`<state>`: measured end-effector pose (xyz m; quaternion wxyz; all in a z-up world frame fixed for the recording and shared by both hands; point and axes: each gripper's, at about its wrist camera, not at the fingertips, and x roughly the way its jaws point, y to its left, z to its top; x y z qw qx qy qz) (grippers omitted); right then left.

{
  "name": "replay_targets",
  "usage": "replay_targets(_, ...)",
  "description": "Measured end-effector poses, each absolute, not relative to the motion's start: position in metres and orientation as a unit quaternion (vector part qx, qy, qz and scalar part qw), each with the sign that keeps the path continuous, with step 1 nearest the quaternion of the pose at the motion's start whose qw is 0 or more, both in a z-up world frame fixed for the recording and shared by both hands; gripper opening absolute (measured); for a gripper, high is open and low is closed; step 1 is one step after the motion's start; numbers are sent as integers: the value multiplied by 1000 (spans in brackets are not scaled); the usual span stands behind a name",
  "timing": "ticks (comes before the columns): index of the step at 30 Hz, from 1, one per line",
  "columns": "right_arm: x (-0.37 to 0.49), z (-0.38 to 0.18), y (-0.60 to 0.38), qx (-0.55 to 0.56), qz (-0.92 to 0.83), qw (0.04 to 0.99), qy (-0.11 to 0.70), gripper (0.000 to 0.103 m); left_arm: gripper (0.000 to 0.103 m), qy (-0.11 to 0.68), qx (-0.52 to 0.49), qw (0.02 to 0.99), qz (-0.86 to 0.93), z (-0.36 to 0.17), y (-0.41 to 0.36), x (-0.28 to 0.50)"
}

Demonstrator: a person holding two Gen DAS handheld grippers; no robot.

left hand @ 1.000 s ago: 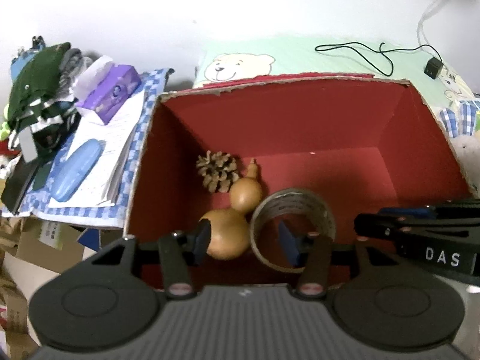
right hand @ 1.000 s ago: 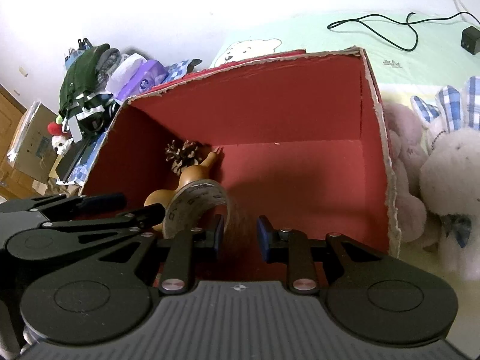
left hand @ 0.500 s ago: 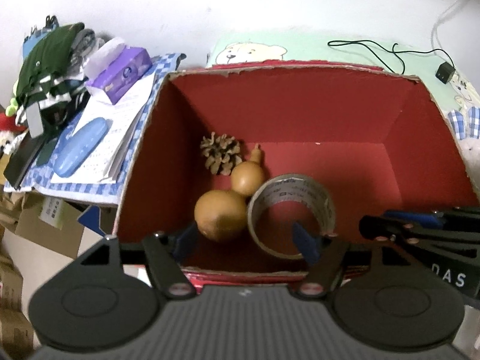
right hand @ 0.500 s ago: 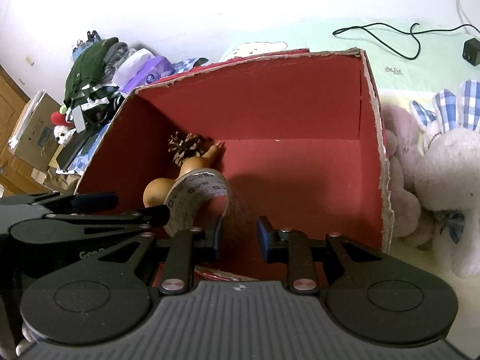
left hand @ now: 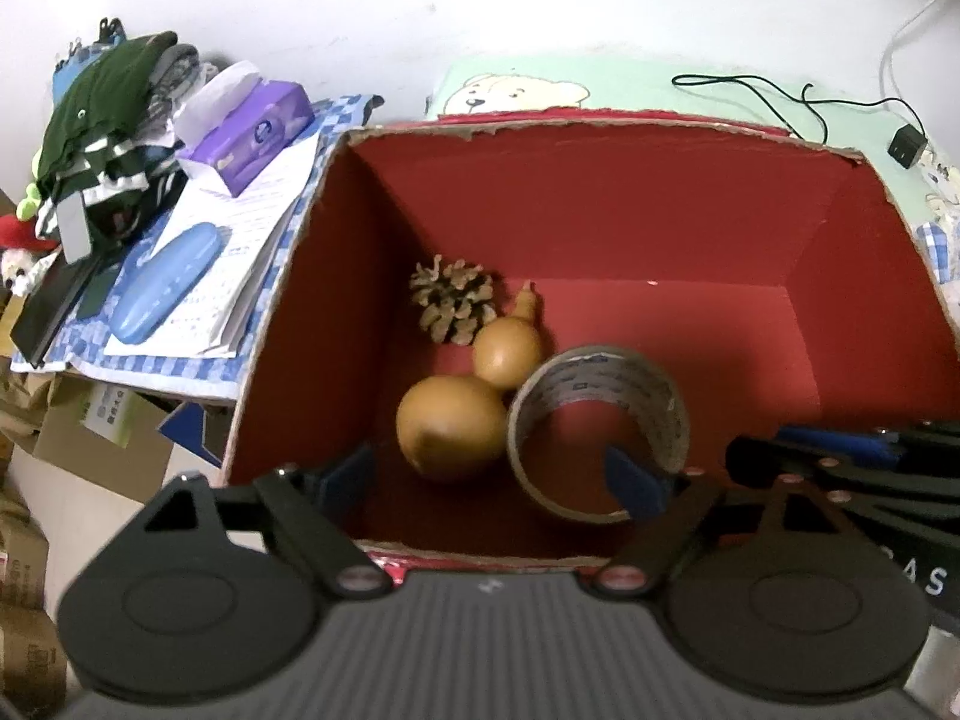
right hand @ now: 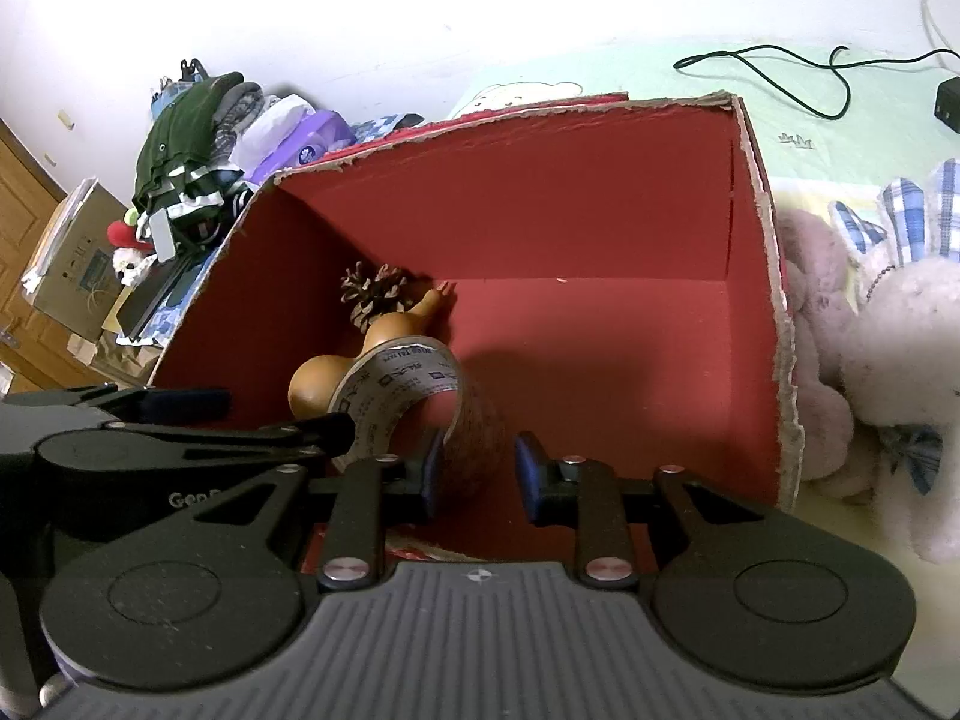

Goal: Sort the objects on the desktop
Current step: 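Withdraw the right gripper up out of the red box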

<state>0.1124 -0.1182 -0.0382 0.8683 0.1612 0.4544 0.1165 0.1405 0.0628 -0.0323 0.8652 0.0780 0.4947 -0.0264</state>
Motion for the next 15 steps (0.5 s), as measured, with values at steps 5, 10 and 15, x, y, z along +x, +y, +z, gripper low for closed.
replay_targets(5,114,-39,-117,162,116,867,457,29,87,499,78,863,-28,-35,64,143)
replay_targets(10,114,-40,-116,162,115,867,458,30,87,501,80,861,-27,-36,64,145)
replay_targets(15,115,-42,-114,161,113,866,459,31,88,502,80,861,-25,-38,65,146)
